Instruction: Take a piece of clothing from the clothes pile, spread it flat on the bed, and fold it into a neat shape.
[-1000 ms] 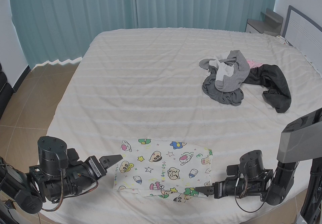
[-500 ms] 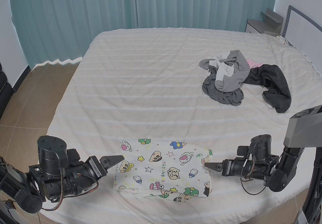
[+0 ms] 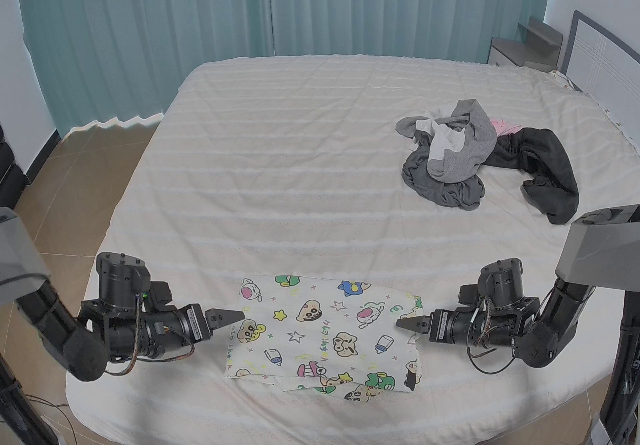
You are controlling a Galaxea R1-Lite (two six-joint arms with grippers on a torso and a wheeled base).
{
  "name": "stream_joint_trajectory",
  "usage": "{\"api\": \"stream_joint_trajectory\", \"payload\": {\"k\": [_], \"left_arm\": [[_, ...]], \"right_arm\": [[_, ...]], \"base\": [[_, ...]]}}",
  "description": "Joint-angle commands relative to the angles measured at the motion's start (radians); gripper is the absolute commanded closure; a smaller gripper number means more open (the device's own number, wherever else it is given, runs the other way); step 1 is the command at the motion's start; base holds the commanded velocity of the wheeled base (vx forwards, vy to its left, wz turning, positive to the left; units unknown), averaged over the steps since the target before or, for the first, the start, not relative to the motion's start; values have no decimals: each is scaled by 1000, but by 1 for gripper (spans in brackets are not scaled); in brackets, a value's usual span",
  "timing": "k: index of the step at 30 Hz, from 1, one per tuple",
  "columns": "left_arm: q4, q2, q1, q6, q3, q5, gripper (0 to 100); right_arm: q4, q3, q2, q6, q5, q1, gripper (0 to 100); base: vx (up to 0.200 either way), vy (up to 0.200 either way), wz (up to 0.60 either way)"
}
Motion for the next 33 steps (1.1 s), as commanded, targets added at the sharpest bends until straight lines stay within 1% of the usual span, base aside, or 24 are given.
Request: {"api": "stream_joint_trajectory", "payload": {"k": [1, 5, 6, 7, 11, 19, 24, 27, 29, 31, 33], "left_arm": [[52, 271, 103, 103, -203, -28, 0], [115, 331, 75, 115, -309, -26, 0], [117, 334, 75, 115, -312, -26, 0], [152, 354, 75, 115, -358, -26, 0], [198, 382, 72, 115, -418, -28, 0], [190, 425, 34, 112, -438, -36, 0], [190, 426, 6, 107, -438, -37, 0], [190, 419, -14, 104, -430, -39, 0], [190, 419, -15, 104, -430, -39, 0], [190, 419, -32, 100, -427, -39, 0], [190, 417, -38, 83, -423, -39, 0]], "right_arm": [[95, -66, 17, 25, 5, 43, 0], [138, -99, 34, 35, 3, 69, 0], [138, -99, 36, 35, 3, 71, 0], [153, -115, 40, 39, 3, 81, 0], [163, -142, 62, 39, 2, 91, 0], [176, -158, 73, 39, 2, 103, 0], [230, -196, 73, 39, 3, 115, 0], [264, -234, 79, 40, -1, 144, 0], [265, -241, 83, 40, -4, 149, 0], [275, -285, 105, 40, -6, 160, 0], [291, -293, 102, 40, -6, 166, 0]], "base": [[0, 0, 0], [0, 0, 0], [0, 0, 0], [0, 0, 0], [0, 0, 0], [0, 0, 0], [0, 0, 0], [0, 0, 0], [0, 0, 0], [0, 0, 0], [0, 0, 0]]}}
